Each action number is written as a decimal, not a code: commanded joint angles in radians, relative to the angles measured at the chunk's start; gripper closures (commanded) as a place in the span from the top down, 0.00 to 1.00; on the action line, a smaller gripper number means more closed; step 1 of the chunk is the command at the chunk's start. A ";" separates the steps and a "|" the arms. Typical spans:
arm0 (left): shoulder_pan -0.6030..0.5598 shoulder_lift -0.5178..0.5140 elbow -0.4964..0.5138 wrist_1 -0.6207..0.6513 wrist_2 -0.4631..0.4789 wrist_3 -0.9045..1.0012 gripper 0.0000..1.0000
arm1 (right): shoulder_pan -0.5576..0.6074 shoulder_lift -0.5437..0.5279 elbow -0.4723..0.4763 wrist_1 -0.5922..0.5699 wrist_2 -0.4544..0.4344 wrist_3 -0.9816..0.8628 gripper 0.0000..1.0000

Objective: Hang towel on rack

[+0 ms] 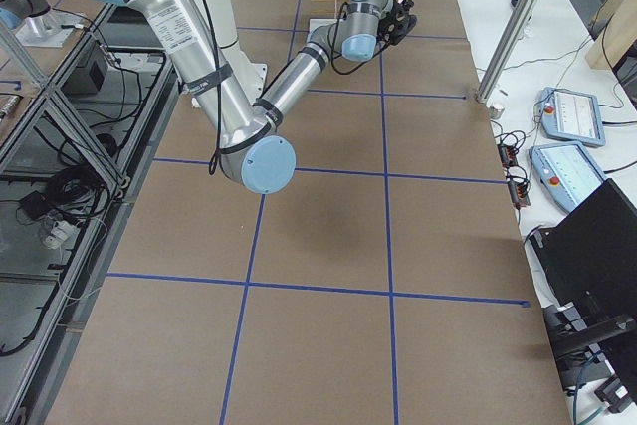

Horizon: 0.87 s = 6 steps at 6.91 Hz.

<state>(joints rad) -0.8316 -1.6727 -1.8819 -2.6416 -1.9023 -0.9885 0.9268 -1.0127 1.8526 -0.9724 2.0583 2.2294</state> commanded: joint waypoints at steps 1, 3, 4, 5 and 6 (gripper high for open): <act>0.025 0.095 -0.031 -0.117 -0.009 -0.093 0.00 | 0.000 -0.010 -0.006 0.003 -0.003 -0.010 1.00; 0.022 0.283 -0.066 -0.310 -0.001 -0.269 0.00 | -0.011 -0.020 -0.006 0.006 -0.006 -0.025 1.00; 0.013 0.353 -0.051 -0.399 0.002 -0.342 0.00 | -0.011 -0.020 -0.004 0.007 -0.006 -0.025 1.00; 0.012 0.367 -0.045 -0.412 0.020 -0.408 0.00 | -0.011 -0.020 -0.004 0.008 -0.006 -0.025 1.00; 0.012 0.373 -0.033 -0.417 0.058 -0.506 0.00 | -0.013 -0.020 -0.004 0.008 -0.006 -0.025 1.00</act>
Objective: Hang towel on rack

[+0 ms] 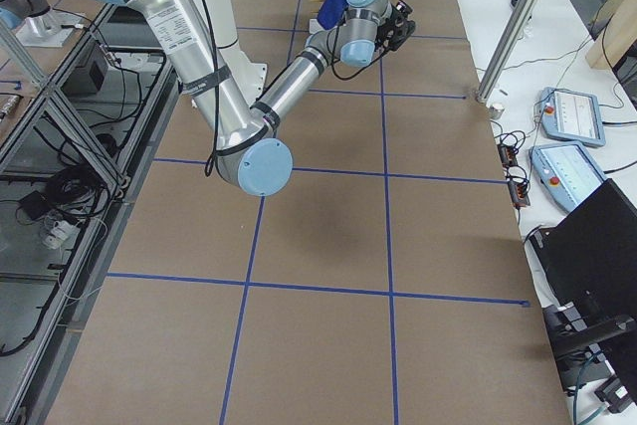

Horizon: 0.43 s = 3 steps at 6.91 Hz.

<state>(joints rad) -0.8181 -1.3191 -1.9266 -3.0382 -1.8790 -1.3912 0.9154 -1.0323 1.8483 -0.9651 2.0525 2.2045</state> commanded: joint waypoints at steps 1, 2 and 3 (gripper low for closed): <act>-0.007 0.056 0.009 -0.022 0.041 -0.185 0.00 | 0.000 0.000 0.000 0.000 0.000 0.000 1.00; -0.009 0.084 0.006 -0.024 0.085 -0.199 0.00 | -0.001 0.000 0.000 0.000 0.000 0.000 1.00; -0.009 0.086 0.011 -0.024 0.087 -0.231 0.00 | -0.001 0.001 0.000 0.000 0.000 0.001 1.00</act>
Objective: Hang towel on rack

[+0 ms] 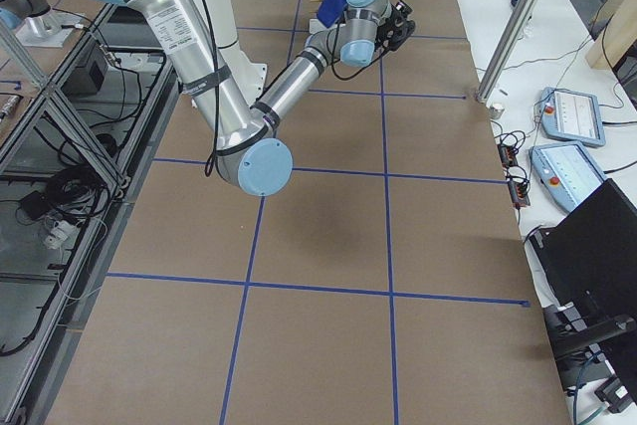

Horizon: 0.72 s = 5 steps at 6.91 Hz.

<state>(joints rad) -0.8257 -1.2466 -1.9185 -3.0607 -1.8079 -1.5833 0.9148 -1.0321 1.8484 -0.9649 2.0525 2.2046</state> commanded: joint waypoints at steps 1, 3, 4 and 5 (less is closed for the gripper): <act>-0.001 0.015 0.003 -0.003 0.016 -0.087 0.00 | -0.001 0.001 0.000 0.000 -0.002 0.001 1.00; -0.001 0.036 0.007 -0.001 0.013 -0.130 0.00 | -0.001 0.001 0.000 0.000 -0.002 0.000 1.00; 0.000 0.038 0.010 -0.001 0.012 -0.182 0.00 | -0.001 0.001 0.000 0.000 -0.002 0.000 1.00; -0.001 0.039 0.012 -0.001 0.007 -0.188 0.00 | -0.002 0.003 0.000 0.000 -0.002 0.001 1.00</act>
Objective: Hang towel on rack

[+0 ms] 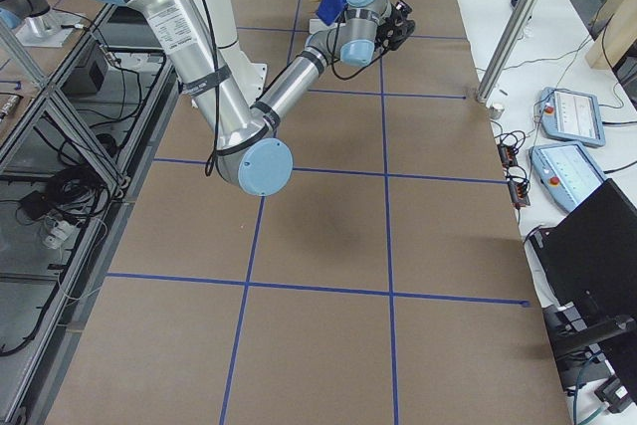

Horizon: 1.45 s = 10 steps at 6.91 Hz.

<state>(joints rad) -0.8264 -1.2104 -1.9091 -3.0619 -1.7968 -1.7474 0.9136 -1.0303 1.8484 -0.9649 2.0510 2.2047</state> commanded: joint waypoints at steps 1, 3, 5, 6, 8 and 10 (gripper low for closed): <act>0.000 0.011 0.008 0.000 -0.006 -0.029 0.00 | -0.002 0.001 0.000 0.000 0.000 0.001 1.00; 0.001 0.026 0.018 0.000 -0.007 -0.090 0.09 | -0.002 0.003 0.000 0.000 0.000 0.001 1.00; 0.001 0.037 0.027 0.000 -0.007 -0.121 0.13 | -0.002 0.009 0.003 -0.006 0.000 0.006 1.00; 0.001 0.035 0.035 0.000 -0.007 -0.121 0.77 | -0.002 0.009 0.005 -0.008 0.000 0.006 1.00; 0.001 0.035 0.062 0.000 -0.007 -0.121 0.98 | -0.002 0.006 0.002 -0.008 0.000 0.001 1.00; 0.001 0.046 0.079 -0.002 -0.007 -0.116 0.98 | -0.001 0.001 0.002 -0.009 0.000 0.000 1.00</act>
<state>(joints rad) -0.8253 -1.1716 -1.8403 -3.0629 -1.8040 -1.8673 0.9114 -1.0259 1.8502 -0.9735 2.0510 2.2058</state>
